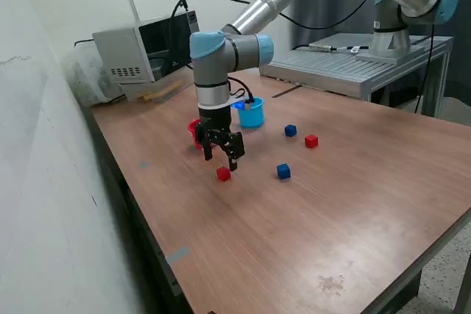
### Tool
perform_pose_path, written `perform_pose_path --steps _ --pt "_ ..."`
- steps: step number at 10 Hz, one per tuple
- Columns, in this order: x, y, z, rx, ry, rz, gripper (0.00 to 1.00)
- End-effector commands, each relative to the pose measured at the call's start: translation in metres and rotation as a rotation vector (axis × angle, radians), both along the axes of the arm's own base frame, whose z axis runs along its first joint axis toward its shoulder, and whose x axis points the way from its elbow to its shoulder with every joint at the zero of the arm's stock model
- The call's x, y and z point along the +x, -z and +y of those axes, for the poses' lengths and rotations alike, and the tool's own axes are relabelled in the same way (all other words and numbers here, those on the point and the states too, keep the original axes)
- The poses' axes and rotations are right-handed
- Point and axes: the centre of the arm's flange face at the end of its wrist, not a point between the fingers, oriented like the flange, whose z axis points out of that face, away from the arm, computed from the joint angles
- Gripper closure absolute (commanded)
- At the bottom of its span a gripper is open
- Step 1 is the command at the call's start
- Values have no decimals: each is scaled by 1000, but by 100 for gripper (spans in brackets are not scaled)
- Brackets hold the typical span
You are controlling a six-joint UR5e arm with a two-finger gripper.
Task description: Place red objects in the red bin, and blue objects in the blue bin.
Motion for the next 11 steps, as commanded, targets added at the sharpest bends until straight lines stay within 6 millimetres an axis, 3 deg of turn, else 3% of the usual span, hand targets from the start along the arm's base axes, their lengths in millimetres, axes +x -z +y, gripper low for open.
perform_pose_path --steps 1,8,11 --pt "-2 -19 -1 -10 19 -16 0" --pt "7 -4 -8 -17 16 -43 0" --pt "9 -2 -25 -53 -4 -46 0"
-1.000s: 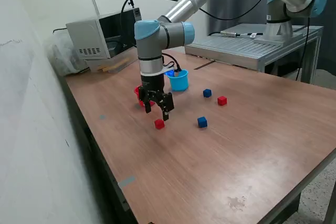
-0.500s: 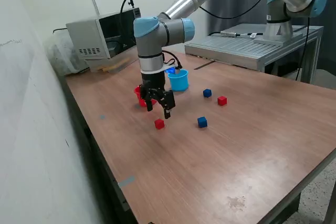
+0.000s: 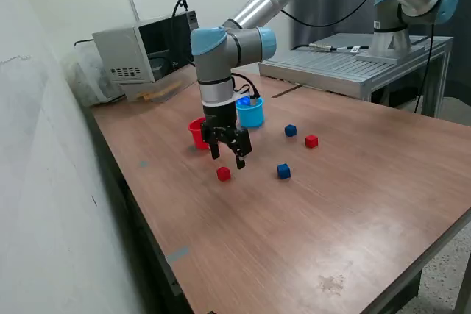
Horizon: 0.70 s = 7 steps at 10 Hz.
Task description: Place red objects in the red bin, and blue objects in the blue bin.
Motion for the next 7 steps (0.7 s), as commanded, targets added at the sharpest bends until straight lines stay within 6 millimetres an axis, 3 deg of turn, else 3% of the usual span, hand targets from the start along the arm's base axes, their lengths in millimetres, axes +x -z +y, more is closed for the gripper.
perform_pose_path --steps 1,7 --pt "3 2 -16 -20 -18 -3 0" --pt "1 7 -12 -19 -15 -1 0"
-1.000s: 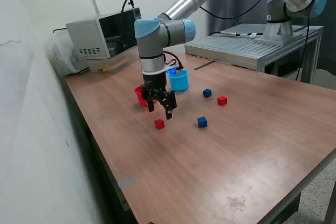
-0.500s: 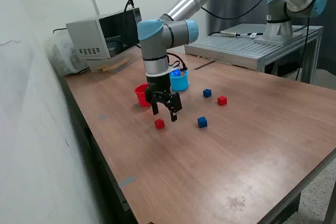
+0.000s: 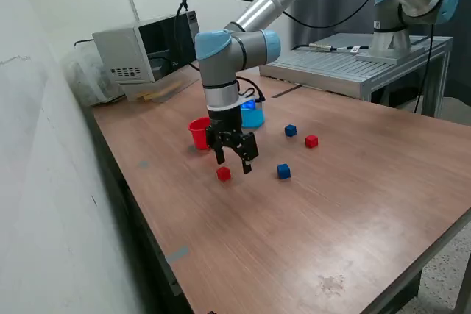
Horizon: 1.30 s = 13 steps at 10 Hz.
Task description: Place red objects in the red bin, and blue objects in the blue bin.
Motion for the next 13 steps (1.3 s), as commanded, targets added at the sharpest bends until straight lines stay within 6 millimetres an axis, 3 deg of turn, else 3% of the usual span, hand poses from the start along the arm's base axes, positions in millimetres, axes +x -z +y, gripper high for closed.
perform_pose_path --steps 1,6,10,13 --pt "-2 -1 4 -1 4 7 0" --pt "-5 10 7 1 8 10 0" --pt "-12 3 20 1 23 35 0" --pt "-13 10 22 3 23 32 0"
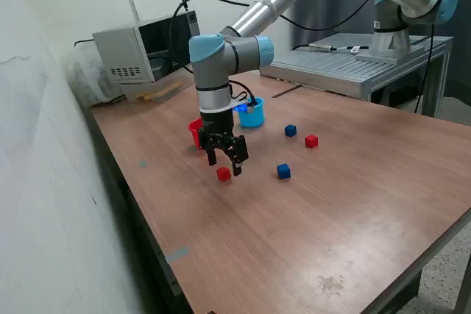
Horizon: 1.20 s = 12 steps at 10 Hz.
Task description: Place red objects in the red bin, and blue objects in the blue bin.
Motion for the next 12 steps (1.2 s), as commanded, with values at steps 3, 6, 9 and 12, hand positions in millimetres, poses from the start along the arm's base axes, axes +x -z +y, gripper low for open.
perform_pose_path --steps 3,6,9,12 --pt "1 6 3 0 4 -7 0" --pt "4 12 3 0 4 -19 0" --pt "3 16 3 -1 4 -22 0" --pt "2 15 1 -4 15 -11 100"
